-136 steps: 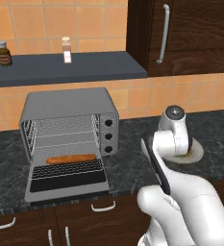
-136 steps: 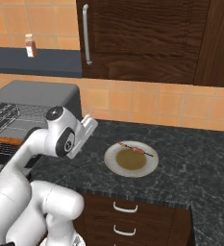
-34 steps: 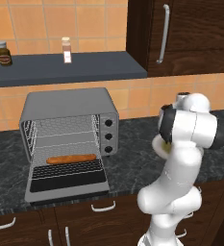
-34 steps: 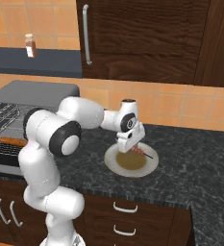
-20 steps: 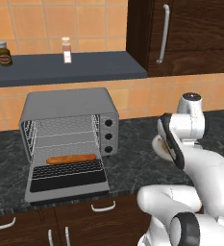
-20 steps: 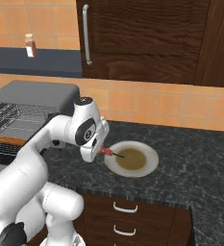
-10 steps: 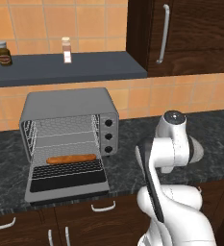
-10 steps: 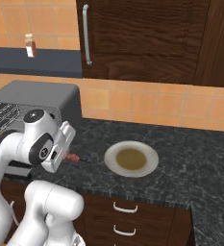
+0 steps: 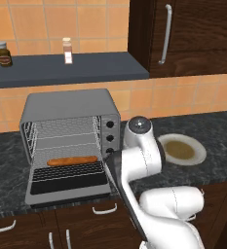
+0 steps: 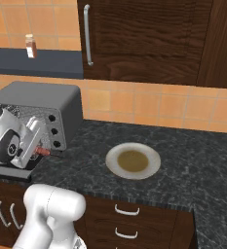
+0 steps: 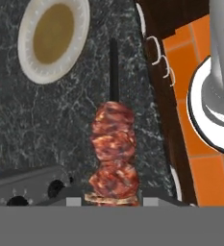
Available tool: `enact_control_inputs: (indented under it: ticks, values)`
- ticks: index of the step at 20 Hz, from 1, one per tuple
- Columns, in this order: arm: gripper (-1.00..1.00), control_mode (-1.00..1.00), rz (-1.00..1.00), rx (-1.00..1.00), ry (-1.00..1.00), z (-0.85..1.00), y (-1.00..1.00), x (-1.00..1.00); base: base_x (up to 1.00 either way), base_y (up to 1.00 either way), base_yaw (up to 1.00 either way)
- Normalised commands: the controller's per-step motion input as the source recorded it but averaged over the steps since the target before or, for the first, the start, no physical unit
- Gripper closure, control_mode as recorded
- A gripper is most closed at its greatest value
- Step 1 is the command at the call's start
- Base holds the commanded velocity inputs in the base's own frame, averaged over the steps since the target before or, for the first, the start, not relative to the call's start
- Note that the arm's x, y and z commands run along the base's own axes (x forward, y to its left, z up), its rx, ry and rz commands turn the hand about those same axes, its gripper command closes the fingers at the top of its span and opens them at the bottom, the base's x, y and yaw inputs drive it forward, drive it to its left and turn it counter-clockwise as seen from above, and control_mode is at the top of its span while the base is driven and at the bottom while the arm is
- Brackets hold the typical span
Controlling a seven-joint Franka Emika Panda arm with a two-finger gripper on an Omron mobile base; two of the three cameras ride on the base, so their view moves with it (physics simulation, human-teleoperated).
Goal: Pick up the kebab skewer and baguette bread, and place them inside the toaster oven. Close the toaster oven door and start by setting the timer.
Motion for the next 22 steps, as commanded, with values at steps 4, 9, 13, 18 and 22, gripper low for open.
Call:
enact_control_inputs:
  ticks: [4, 9, 13, 18, 22]
  values:
    - [1.0, -1.0, 0.05, 0.0, -0.03, 0.0, 1.0, 0.0, 0.0, 0.0, 0.0]
    - [1.0, -1.0, 0.08, 0.0, 0.0, 0.0, 1.0, 0.04, 0.0, 0.0, 0.0]
    - [1.0, -1.0, 0.09, 0.0, 0.0, 0.0, 1.0, 0.01, 0.0, 0.0, 0.0]
    - [1.0, -1.0, 0.07, 0.0, 0.01, 0.0, 0.75, 0.27, 0.0, 0.0, 0.0]
    - [1.0, -1.0, 0.09, 0.0, 0.04, -0.02, 0.34, 0.29, 0.0, 0.0, 0.0]
